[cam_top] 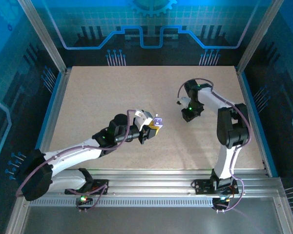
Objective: Insert the wireless bluetooth earbuds into the charging case
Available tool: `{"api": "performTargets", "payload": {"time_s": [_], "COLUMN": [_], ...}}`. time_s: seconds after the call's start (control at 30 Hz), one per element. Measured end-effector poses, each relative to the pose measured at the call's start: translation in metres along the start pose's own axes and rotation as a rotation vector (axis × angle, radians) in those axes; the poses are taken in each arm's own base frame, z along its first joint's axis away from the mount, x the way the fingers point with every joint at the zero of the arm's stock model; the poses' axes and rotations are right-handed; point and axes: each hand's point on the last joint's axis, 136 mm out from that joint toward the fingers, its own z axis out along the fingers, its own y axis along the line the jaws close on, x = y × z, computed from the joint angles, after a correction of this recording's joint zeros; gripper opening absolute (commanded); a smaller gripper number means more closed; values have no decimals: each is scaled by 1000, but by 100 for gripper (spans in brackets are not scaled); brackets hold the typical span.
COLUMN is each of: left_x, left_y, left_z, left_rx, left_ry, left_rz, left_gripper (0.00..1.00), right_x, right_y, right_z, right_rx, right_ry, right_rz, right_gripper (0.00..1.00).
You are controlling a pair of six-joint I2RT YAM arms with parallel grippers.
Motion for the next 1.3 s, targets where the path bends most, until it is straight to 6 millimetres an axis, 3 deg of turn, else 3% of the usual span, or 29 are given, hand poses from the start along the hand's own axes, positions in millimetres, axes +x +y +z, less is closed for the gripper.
{"api": "performTargets", "payload": {"time_s": [0.37,0.83,1.3], "left_x": [12,18,13], "left_y": [-1,0,4], "left_z": [16,41,58], "left_rx": [40,71,74], "left_ry": [31,25,-21], "left_rz": [-12,-32,-15], "left_gripper": [20,18,19], "right_x": [15,14,12], "right_y": [32,75,104], "right_z": [-45,-122,-168], "right_rx": [-87,-277,-497], "right_ry": [-198,-530,-728], "right_rz": [115,228,353], "right_gripper": [22,22,22]}}
